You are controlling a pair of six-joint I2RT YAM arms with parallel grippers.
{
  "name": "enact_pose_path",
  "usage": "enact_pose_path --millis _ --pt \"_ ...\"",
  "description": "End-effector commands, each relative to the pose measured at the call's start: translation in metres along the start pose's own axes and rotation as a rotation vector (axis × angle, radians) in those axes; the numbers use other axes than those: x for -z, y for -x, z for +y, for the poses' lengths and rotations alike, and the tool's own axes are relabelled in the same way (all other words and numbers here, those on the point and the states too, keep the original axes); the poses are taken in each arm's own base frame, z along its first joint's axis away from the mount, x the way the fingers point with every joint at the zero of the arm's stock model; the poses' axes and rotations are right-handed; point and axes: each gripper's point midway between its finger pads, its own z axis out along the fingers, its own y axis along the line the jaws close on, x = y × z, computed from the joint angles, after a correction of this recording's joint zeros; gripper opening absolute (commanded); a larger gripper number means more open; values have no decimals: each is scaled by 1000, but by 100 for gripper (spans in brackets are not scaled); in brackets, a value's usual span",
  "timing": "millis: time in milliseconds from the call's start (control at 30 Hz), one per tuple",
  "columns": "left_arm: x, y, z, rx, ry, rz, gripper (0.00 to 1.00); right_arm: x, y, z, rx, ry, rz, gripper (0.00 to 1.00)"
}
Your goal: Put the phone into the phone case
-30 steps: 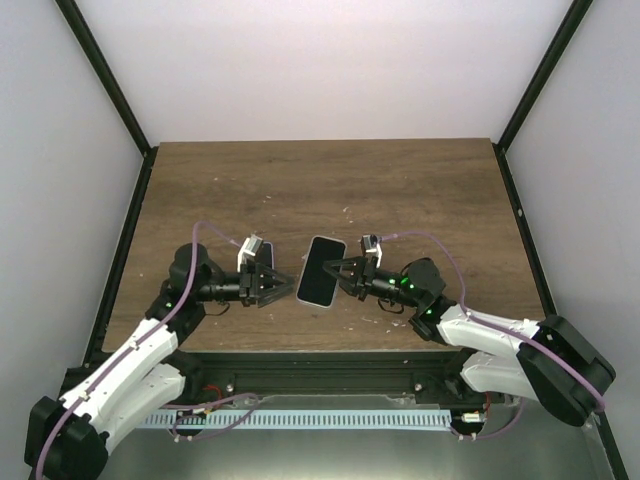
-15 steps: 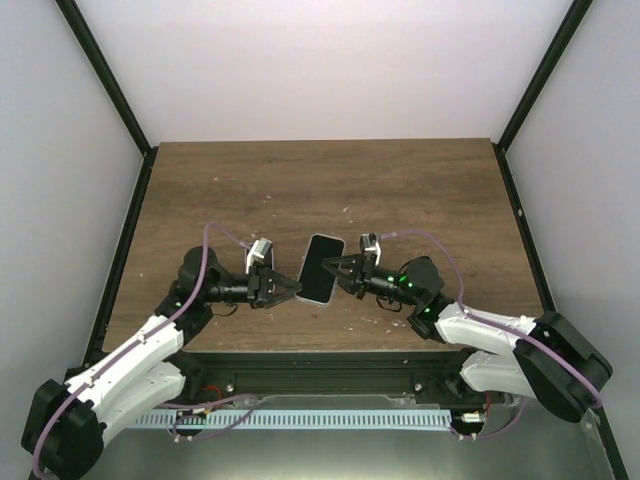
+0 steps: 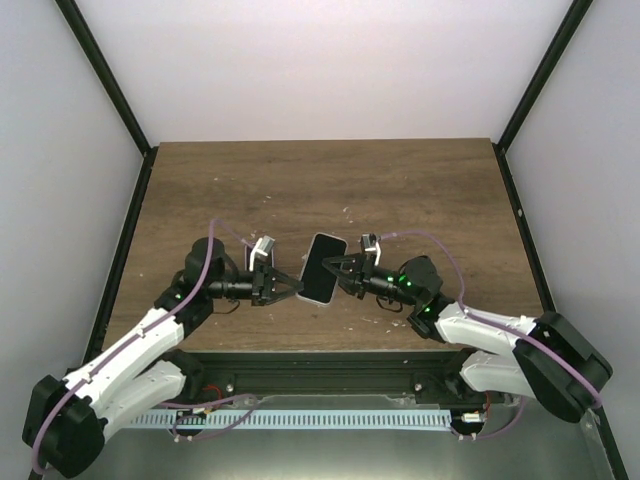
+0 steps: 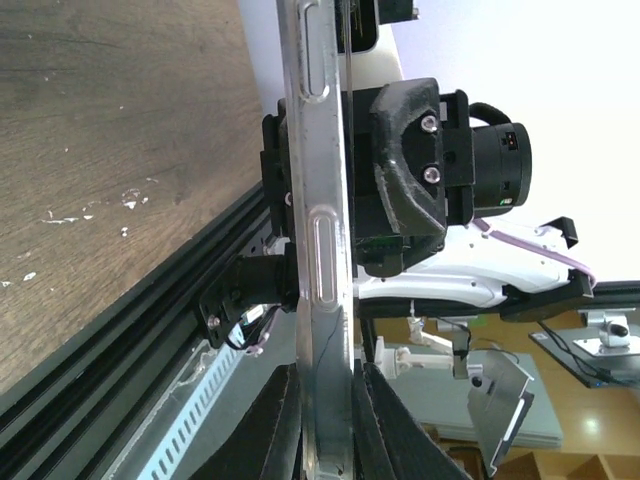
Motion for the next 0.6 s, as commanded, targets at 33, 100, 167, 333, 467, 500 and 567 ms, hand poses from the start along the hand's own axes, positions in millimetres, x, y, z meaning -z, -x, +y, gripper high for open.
enact_pose_path --millis 33,100,167,333,467,500,567 --pt "3 7 -5 -66 34 -36 10 -1 2 33 95 72 -4 17" --pt "5 6 -8 -81 29 -36 27 -3 1 34 131 51 8 13" --pt "6 5 -13 -106 13 -34 34 -3 -2 37 180 43 22 12" --pt "9 5 -31 -187 -32 -36 45 -7 -22 52 306 84 153 10" --pt "5 6 -28 -208 -28 -19 46 -6 -33 59 371 116 207 10" --pt "4 7 -26 -204 -26 -12 46 -7 -36 60 387 116 230 10" --pt "2 8 -26 -207 -37 -3 43 -9 -44 64 416 128 279 10"
